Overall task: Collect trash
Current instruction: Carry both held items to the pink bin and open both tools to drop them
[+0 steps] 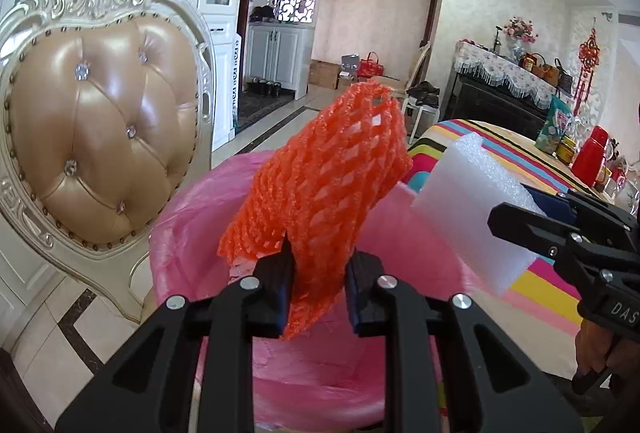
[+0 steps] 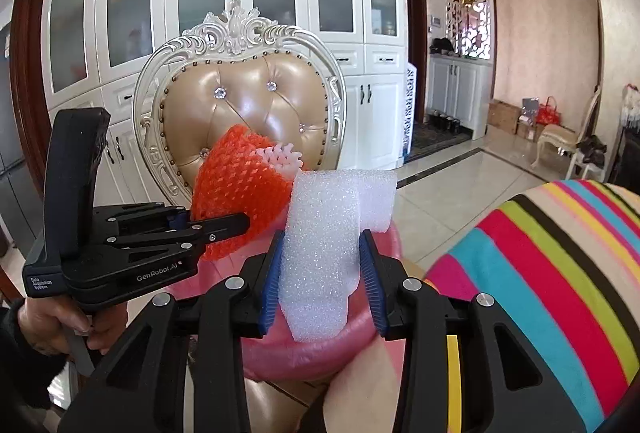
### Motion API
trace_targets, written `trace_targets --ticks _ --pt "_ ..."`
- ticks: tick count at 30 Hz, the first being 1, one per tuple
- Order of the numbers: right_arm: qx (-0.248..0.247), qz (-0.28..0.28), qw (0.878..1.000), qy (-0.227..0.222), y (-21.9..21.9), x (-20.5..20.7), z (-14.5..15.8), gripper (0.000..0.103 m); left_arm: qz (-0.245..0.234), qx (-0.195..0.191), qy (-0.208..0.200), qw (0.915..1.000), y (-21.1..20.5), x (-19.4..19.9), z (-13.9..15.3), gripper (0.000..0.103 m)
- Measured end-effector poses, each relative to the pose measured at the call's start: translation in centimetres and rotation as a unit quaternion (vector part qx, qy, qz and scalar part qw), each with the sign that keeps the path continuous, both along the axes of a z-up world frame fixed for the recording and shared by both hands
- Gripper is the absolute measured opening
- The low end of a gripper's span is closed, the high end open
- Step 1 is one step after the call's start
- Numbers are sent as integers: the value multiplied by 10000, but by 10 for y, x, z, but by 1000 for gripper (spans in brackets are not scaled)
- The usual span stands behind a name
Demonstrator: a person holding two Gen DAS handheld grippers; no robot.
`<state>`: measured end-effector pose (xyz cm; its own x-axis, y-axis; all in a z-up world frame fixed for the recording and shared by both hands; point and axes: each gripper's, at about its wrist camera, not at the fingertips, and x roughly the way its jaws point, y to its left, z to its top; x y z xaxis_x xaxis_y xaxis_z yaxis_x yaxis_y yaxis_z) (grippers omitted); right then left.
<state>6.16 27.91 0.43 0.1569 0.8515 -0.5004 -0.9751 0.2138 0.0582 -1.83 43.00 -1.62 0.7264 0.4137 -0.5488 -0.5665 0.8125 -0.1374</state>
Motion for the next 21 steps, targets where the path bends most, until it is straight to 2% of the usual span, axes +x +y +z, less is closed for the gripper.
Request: trace_targets --ticks 3,9,10,11,14,16,21 --pt "-96 73 9999 53 17 4 -9 37 -86 -30 -21 10000 7 -2 -7 27" --pt "-218 70 9995 195 37 12 -23 46 -82 -181 -139 9997 18 -8 -16 54" --pt "-210 75 9995 242 37 13 -25 56 -77 -192 -193 9996 19 -11 -16 62" --pt "-155 32 9996 234 33 14 -24 59 -61 -166 -202 9996 19 -12 -16 66" --pt "-146 -53 9997 206 21 15 -21 59 59 -102 -206 9997 20 -17 -15 68" --pt "-124 -119 9998 126 8 14 -16 59 107 -147 -283 9994 16 -22 -14 73" --pt "-135 -412 9991 13 -37 13 -9 61 114 120 -338 9993 -11 -29 -5 93"
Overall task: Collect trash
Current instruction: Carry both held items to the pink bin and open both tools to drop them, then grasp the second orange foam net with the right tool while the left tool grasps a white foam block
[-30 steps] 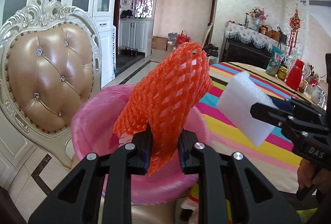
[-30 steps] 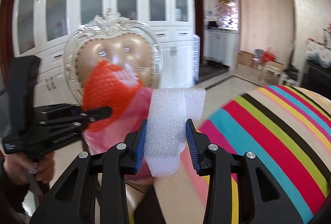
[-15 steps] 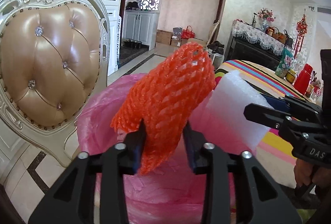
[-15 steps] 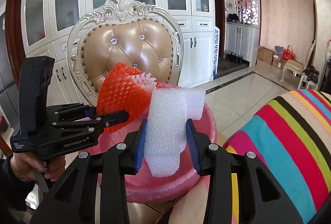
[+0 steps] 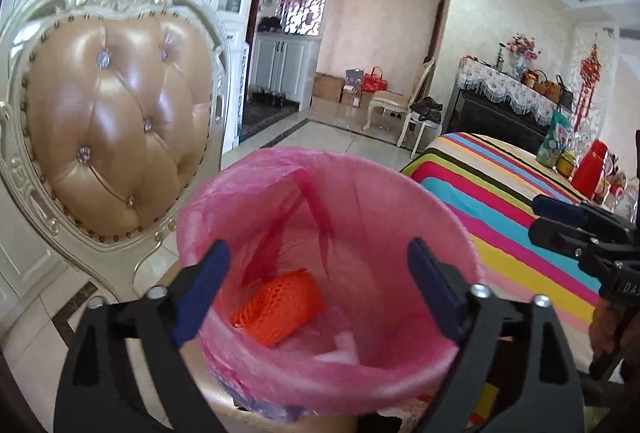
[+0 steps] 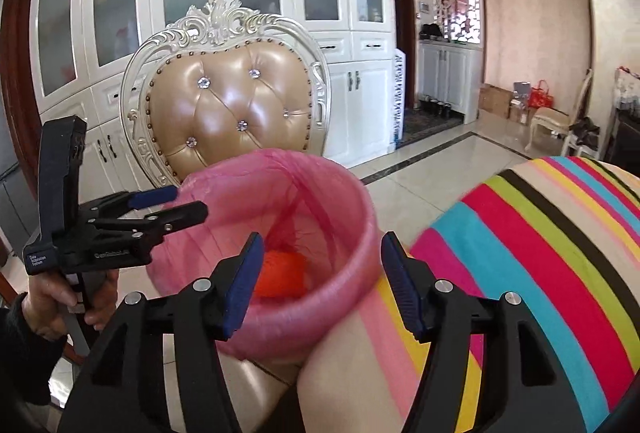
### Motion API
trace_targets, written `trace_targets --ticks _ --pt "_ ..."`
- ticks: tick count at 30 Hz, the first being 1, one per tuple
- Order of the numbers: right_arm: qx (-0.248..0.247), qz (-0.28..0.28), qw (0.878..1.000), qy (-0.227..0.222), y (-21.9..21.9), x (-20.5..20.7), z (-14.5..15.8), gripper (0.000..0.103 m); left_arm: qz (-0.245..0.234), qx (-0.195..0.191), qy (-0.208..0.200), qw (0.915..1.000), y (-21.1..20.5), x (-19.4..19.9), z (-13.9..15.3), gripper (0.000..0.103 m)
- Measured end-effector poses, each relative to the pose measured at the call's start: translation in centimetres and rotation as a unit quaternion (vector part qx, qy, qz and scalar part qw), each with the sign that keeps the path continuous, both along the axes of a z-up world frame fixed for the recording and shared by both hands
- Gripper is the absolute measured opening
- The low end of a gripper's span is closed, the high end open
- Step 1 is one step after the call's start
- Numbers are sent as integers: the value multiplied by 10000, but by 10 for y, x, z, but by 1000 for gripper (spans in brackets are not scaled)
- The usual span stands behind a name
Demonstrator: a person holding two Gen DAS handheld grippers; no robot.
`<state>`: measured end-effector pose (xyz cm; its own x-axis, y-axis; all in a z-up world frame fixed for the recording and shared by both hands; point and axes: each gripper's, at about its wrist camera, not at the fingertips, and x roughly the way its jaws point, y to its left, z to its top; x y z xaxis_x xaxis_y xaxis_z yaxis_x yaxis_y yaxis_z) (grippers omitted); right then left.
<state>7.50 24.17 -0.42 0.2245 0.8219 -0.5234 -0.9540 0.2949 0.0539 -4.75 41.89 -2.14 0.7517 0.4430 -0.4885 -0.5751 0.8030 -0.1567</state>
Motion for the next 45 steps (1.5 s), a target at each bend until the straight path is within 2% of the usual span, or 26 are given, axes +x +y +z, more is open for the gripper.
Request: trace_targets --ticks 1,3,5,9,13,17,20,23,30,32,38,41,45 --pt "-7 -59 10000 -18 -8 0 1 64 -25 59 -40 10000 -8 -1 3 98" --pt "-2 -218 9997 -90 -31 -2 4 67 -151 143 -151 9997 -28 -1 9 98" --pt "7 -435 9989 -171 -57 -4 7 75 -369 196 -228 9989 -50 2 16 98" --pt "18 -1043 9941 -293 -117 -3 15 82 -721 316 -230 9966 -93 18 25 99" --pt "19 -1682 9847 -456 -177 -3 20 84 -1302 481 -267 9900 -142 41 35 99" --pt "-8 -2308 9718 -489 -240 0 21 84 -1987 620 -295 9777 -202 68 46 99" --pt "-115 -2901 9558 -470 -292 8 17 84 -2539 494 -218 9657 -244 94 48 99" --pt "-131 -3384 9400 -420 -340 15 13 84 -2860 431 -106 9572 -282 119 46 99" --pt "-150 -4350 8998 -315 -438 27 3 84 -3366 235 7 9413 -359 168 34 99" --pt "-157 -4521 8914 -271 -458 29 0 84 -3485 229 45 9370 -379 179 30 99" --pt "-203 -5011 8651 -80 -508 48 -13 84 -3707 173 250 9283 -431 207 16 99" --pt "-157 -5261 8501 184 -527 64 -21 84 -3688 124 366 9287 -447 217 8 98" --pt "-100 -5437 8382 417 -537 83 -26 84 -3670 -7 412 9293 -459 226 1 99"
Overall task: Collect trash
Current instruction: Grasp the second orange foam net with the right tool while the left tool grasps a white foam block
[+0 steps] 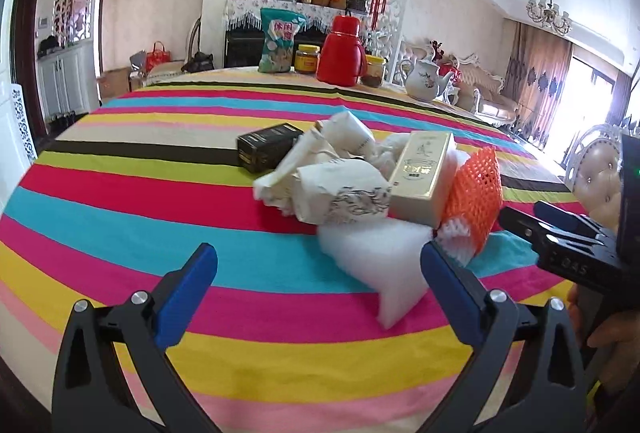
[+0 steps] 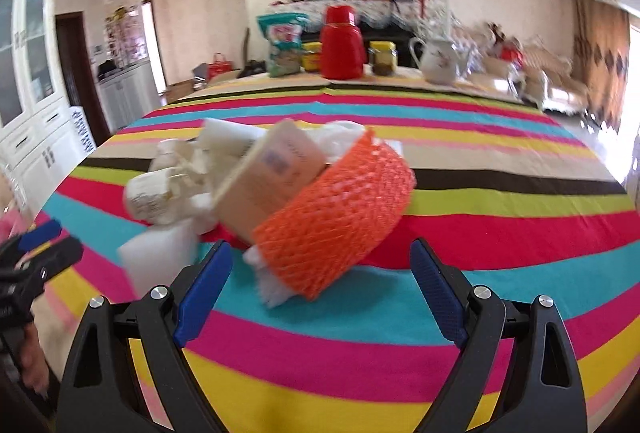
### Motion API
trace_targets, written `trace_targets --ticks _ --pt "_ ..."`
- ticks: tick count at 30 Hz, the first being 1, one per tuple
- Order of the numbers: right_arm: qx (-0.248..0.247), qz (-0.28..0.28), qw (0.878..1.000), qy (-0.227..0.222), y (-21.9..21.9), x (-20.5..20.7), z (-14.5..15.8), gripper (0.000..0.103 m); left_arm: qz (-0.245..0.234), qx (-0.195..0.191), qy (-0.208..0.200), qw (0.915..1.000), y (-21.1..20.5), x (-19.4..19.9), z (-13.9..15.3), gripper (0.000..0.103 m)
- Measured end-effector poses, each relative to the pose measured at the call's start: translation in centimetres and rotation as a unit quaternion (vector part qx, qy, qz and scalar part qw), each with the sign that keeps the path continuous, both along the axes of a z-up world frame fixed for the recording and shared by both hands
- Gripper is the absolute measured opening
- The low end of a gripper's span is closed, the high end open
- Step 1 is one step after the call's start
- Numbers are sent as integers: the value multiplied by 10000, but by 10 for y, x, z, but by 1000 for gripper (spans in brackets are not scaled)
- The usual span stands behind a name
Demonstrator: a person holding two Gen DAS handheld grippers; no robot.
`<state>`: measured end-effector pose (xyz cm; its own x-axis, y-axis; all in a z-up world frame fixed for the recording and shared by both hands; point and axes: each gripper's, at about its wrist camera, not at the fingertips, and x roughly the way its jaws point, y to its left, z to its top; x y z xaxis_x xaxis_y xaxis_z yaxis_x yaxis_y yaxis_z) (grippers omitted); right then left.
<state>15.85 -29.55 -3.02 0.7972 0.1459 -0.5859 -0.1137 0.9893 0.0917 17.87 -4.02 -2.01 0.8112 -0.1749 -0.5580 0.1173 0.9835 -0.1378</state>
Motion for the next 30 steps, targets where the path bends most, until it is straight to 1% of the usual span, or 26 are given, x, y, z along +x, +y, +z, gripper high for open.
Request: trace_targets --ticks 3,7,12,13,14,15,16,17,19,20,23,25,29,30 --pt "196 -82 9996 172 -5 15 -5 84 -19 65 39 10000 -10 4 -4 99" --pt "350 -75 9983 464 -5 34 -13 84 -54 281 -56 9996 -16 0 -8 99" --pt "403 13 9959 812 1 53 -23 84 -163 321 33 9993 -20 1 -9 98" --pt "413 81 9956 842 2 54 -25 79 -203 325 82 9992 -21 2 -10 98" --pt "421 133 9951 883 2 56 -26 69 -237 310 135 9991 -22 4 -11 99" --pt "445 196 9946 913 2 56 -27 64 -237 285 176 9992 -23 6 -12 99" --pt "447 252 9946 903 2 56 -26 57 -236 266 194 9992 -24 7 -13 99" --pt "445 343 9944 892 0 55 -27 45 -248 209 234 9992 -25 10 -14 99" --pt "419 456 9948 812 0 51 -25 30 -275 134 294 9991 -27 14 -15 98" --pt "382 481 9955 726 0 48 -22 25 -296 129 338 9989 -30 16 -16 98" --pt "249 488 9972 504 -1 39 -17 22 -351 210 432 9982 -39 22 -19 98" --pt "196 426 9981 395 -3 35 -15 22 -359 171 449 9982 -42 26 -20 98" --pt "301 331 9984 351 -11 35 -12 22 -330 132 517 9980 -46 34 -22 97" --pt "335 328 9983 348 -13 35 -11 22 -334 111 575 9977 -47 36 -24 95"
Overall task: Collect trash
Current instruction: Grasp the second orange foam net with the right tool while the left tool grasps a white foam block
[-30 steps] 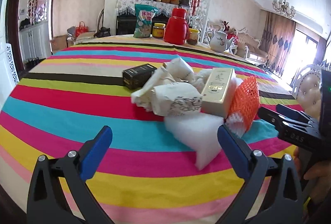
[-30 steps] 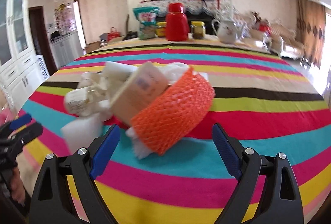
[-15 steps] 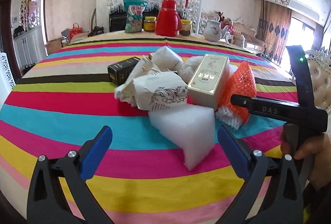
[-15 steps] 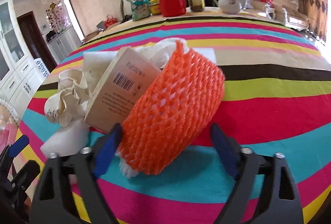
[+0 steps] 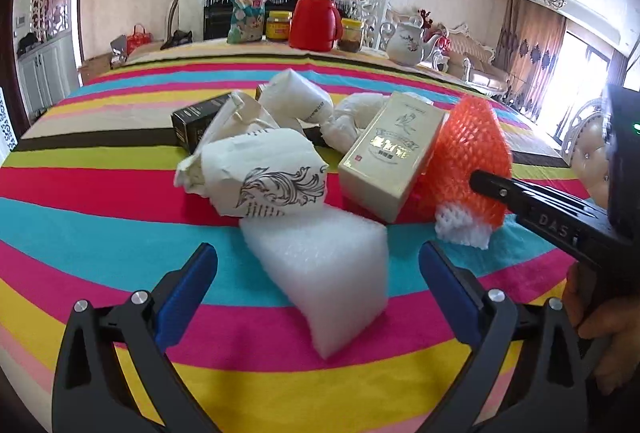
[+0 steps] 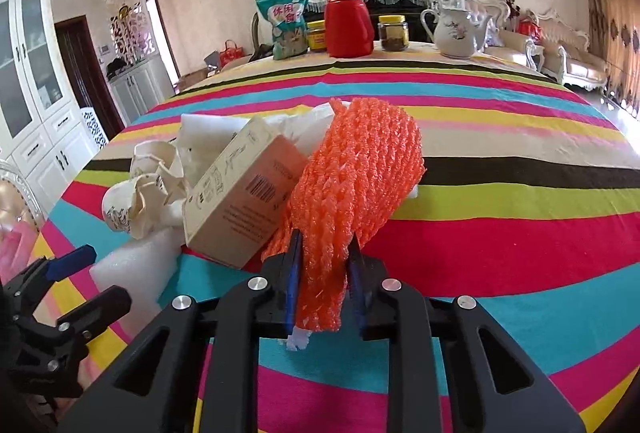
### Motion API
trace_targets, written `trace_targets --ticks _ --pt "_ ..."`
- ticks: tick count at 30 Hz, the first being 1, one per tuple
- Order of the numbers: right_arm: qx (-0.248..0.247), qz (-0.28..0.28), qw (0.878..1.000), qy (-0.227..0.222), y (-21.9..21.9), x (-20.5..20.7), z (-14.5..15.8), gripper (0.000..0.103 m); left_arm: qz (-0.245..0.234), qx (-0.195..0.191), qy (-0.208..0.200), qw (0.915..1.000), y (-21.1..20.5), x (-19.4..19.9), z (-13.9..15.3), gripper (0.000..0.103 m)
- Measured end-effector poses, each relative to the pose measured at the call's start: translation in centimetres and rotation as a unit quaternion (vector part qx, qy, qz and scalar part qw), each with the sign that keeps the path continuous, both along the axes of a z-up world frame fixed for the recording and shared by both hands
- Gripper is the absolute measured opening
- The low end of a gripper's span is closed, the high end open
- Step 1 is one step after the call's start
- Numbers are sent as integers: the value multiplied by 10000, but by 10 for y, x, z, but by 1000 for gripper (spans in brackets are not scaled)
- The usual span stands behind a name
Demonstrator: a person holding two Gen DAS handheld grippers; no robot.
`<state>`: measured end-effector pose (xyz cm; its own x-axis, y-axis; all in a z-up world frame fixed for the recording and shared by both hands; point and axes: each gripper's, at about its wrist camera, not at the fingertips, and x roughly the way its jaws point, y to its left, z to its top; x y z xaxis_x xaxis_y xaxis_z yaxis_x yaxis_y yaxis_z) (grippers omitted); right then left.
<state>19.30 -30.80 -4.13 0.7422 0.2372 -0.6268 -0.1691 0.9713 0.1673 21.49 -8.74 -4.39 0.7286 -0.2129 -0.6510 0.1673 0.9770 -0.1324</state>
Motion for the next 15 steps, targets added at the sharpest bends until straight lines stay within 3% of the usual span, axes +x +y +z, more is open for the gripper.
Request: trace_targets --ticks 4,9,15 --pt "22 18 10000 -33 -1 0 2 22 -64 -68 359 9993 -3 12 -8 68" --pt "39 98 9999 -102 1 -3 4 22 -85 -249 184 9995 5 3 -3 65" --pt "21 303 9988 -387 10 -16 15 22 -261 -229 -482 9982 12 -24 13 65"
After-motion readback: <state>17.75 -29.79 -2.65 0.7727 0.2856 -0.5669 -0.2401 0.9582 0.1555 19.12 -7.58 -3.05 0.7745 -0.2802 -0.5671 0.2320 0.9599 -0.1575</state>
